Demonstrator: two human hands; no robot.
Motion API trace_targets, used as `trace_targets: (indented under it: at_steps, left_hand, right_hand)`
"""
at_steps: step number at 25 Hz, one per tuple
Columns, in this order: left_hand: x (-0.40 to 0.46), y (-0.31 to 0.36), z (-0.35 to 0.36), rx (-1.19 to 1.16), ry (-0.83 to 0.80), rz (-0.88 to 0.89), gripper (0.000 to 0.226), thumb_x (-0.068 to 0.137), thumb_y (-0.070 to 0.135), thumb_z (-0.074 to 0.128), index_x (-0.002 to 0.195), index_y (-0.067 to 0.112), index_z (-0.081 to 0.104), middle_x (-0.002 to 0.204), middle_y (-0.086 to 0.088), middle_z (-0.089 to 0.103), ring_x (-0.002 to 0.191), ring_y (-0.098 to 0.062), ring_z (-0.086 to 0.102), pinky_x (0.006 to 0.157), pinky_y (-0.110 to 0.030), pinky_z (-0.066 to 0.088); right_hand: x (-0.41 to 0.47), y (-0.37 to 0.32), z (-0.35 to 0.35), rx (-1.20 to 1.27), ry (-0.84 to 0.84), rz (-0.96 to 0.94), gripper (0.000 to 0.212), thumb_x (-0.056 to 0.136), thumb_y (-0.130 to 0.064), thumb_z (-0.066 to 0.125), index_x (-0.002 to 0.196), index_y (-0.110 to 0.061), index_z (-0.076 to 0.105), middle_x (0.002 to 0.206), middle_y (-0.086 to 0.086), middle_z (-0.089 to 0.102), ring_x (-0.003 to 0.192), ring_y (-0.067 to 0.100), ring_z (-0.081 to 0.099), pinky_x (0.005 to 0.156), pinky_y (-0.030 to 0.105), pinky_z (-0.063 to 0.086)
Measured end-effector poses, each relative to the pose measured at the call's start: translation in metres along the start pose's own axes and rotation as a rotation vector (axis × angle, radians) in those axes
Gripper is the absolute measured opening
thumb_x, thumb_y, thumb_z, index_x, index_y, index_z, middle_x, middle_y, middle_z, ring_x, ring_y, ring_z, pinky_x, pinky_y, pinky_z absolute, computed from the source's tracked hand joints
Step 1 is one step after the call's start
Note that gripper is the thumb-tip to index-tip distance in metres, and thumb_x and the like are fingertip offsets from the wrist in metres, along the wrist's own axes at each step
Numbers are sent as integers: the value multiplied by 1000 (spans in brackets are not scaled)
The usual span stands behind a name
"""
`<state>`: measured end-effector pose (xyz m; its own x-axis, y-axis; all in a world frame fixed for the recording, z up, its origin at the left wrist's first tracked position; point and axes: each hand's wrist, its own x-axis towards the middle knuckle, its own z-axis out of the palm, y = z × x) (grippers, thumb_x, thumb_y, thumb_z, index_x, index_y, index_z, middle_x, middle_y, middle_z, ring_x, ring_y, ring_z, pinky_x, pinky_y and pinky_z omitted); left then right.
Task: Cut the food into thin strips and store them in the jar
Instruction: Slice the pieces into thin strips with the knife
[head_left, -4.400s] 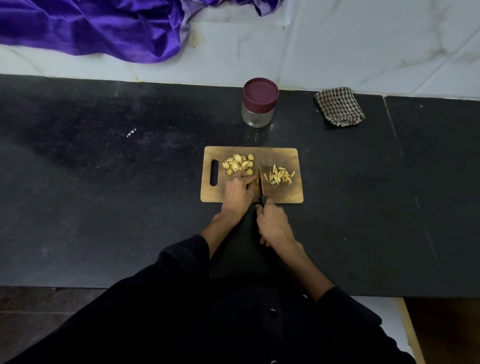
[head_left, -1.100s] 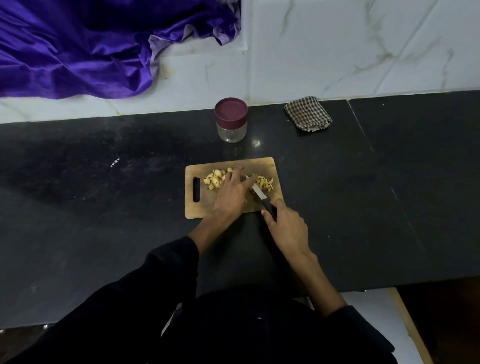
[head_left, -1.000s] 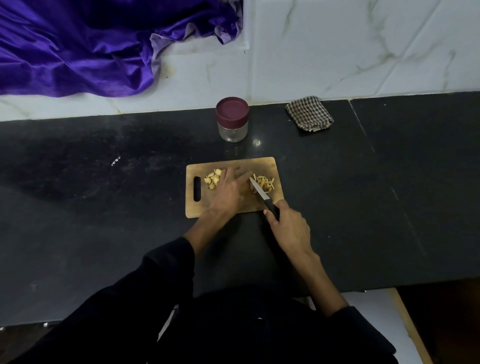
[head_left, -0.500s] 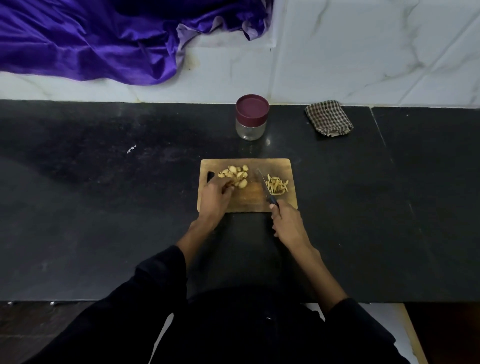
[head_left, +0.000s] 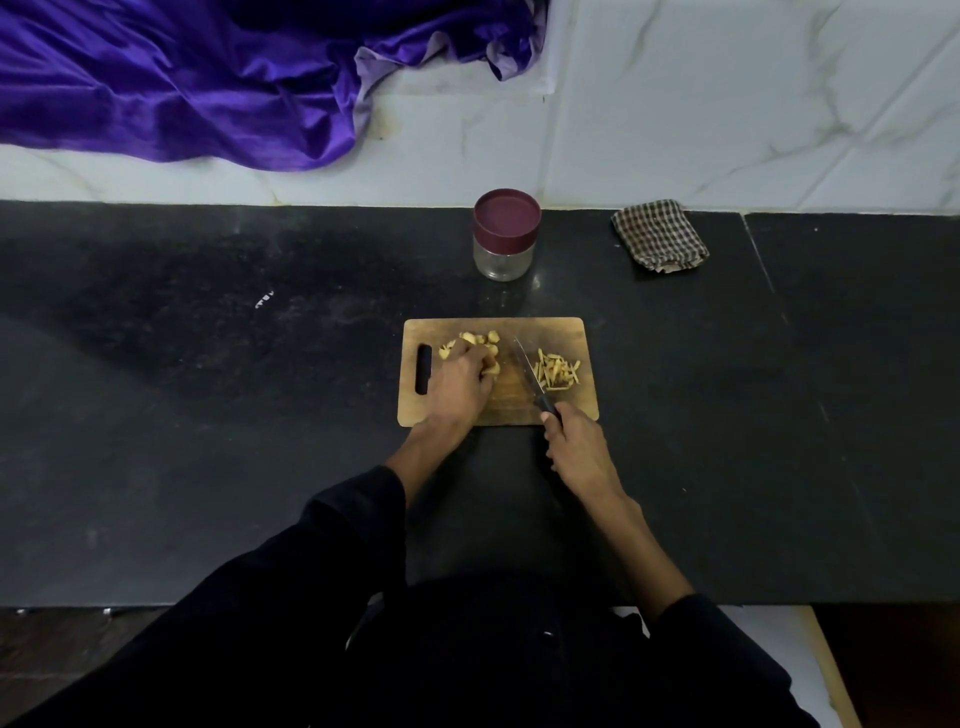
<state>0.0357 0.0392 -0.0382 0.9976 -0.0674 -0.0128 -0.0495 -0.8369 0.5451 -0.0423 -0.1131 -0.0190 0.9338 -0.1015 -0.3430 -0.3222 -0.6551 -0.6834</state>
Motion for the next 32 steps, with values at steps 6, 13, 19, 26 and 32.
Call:
trace_targets:
  at_steps: [6, 13, 19, 26, 32]
  left_hand:
    - [-11, 6, 4, -233, 76, -73, 17, 88, 16, 65, 104, 11, 68, 97, 0, 70, 87, -11, 64, 76, -24, 53]
    - [-18, 18, 14, -300, 13, -157, 14, 88, 11, 64, 101, 9, 68, 98, -2, 69, 89, -10, 64, 77, -21, 51]
    - [-14, 11, 1, -299, -157, -126, 33, 90, 3, 58, 121, 12, 62, 119, -2, 63, 105, -12, 60, 91, -21, 48]
    - [-8, 9, -9, -160, -260, -8, 36, 82, 4, 68, 117, 14, 65, 115, -1, 62, 92, -3, 52, 79, -12, 41]
    - [-7, 6, 0, -183, -188, -75, 31, 78, 16, 76, 108, 15, 67, 104, -1, 66, 86, -3, 54, 64, -7, 36]
  right_hand:
    - [0, 4, -2, 20, 10, -4, 14, 105, -23, 43, 100, -17, 55, 90, 3, 59, 84, 22, 63, 78, 47, 56]
    - [-1, 4, 1, 29, -1, 15, 18, 104, -24, 44, 108, -13, 59, 97, 8, 64, 89, 24, 64, 82, 50, 55]
    - [-1, 5, 2, 57, -38, 59, 19, 105, -26, 42, 112, -14, 55, 96, 6, 62, 89, 24, 64, 82, 50, 56]
    - [-3, 2, 2, 53, -77, 108, 23, 105, -30, 41, 119, -15, 52, 98, 6, 59, 90, 26, 65, 82, 50, 56]
    - [-4, -2, 2, 21, -119, 127, 27, 105, -30, 42, 125, -14, 50, 103, 9, 60, 92, 28, 65, 80, 47, 58]
